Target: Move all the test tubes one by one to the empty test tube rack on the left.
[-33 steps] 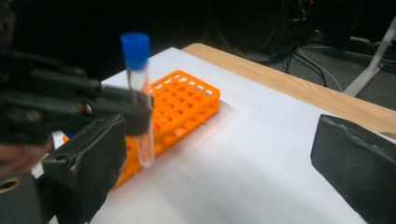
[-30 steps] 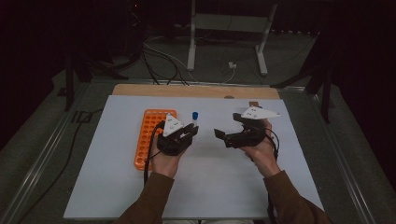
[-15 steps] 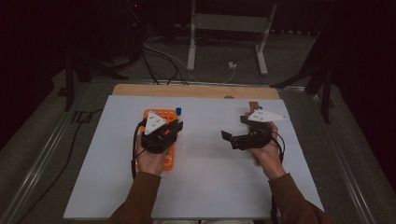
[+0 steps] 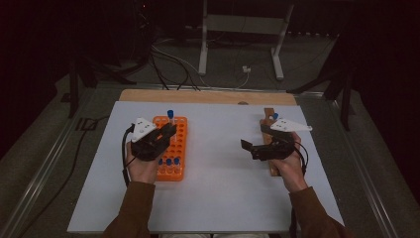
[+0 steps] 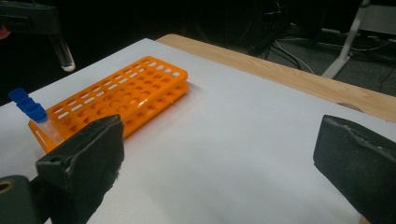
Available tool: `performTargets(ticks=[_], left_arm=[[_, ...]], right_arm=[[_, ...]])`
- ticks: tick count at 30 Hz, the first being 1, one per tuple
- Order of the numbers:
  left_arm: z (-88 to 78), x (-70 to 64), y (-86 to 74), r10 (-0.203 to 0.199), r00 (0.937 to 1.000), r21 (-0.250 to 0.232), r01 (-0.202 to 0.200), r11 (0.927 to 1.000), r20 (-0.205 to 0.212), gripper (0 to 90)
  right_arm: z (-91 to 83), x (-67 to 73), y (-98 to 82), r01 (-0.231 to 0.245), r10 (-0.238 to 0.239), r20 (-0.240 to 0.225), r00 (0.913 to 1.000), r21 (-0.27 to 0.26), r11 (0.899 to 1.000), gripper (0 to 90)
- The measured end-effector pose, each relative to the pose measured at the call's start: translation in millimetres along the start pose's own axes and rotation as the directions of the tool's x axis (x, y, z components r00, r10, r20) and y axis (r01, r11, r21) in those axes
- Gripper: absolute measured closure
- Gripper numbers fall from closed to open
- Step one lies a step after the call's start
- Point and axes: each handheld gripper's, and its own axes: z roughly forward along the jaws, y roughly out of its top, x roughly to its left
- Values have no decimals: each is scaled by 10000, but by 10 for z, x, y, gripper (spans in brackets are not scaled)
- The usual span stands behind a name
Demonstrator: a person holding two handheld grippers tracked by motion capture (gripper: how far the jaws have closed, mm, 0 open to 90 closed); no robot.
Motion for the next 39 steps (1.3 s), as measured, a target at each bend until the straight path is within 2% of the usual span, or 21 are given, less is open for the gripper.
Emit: performTargets(ticks=[15, 20, 29, 34, 39], left_arm=[[-196, 173, -201, -222, 9992, -42, 220, 9997, -344, 784], [-266, 230, -290, -394, 9983, -99, 390, 9992, -423, 783], [-367, 305, -458, -477, 9976, 25, 479, 9988, -500, 782], [-402, 332, -572, -491, 9975, 266, 505, 9984, -508, 783], [-392, 303, -682, -372, 9982, 627, 400, 9972, -463, 783]], right_arm=[[-78, -126, -170, -232, 233, 311, 9992, -51, 9997, 19], [-116, -160, -195, -271, 278, 557, 9981, -132, 9995, 0], [-185, -230, -241, -408, 425, 721, 9965, -256, 9988, 0], [-206, -239, -244, -450, 474, 733, 9962, -337, 9984, 0], [-212, -248, -250, -487, 514, 720, 9961, -391, 9980, 0]])
